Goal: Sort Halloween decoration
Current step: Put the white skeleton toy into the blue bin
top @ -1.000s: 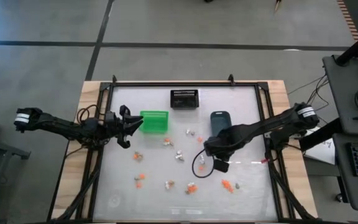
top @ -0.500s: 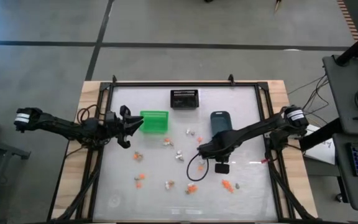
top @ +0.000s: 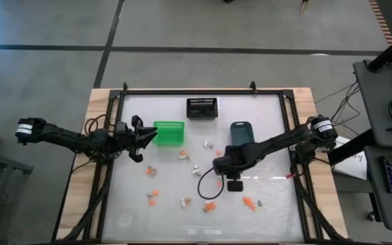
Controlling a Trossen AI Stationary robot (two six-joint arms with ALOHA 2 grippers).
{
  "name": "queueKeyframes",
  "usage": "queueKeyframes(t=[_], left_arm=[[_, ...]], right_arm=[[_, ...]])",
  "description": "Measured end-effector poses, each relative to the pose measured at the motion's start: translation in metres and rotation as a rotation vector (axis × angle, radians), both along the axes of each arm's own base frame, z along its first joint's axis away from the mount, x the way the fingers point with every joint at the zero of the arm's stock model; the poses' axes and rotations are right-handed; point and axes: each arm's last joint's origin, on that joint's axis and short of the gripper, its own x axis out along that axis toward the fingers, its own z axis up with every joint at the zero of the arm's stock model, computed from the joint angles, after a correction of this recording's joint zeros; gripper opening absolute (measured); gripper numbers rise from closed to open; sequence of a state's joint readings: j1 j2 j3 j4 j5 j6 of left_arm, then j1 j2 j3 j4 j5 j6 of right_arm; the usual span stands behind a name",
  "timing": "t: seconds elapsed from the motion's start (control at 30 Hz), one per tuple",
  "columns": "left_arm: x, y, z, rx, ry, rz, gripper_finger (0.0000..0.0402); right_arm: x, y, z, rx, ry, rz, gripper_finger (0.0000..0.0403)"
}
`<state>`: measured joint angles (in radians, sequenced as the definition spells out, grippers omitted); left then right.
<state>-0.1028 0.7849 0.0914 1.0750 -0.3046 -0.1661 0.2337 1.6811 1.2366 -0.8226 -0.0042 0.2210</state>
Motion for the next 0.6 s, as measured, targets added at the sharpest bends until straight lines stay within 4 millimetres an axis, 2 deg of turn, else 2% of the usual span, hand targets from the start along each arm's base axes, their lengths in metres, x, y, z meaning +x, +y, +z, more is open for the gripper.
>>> queueKeyframes(t=[0.37, 0.6], left_arm=[[0.001, 0.0, -0.001, 0.001, 0.007, 0.0, 0.0078], [0.002, 0.0, -0.002, 0.002, 0.017, 0.0, 0.0078]], right_arm=[[0.009, 0.0, 0.001, -0.053, -0.096, 0.045, 0.0134], [0.014, 0.001, -0.009, -0.05, -0.09, 0.033, 0.0141]])
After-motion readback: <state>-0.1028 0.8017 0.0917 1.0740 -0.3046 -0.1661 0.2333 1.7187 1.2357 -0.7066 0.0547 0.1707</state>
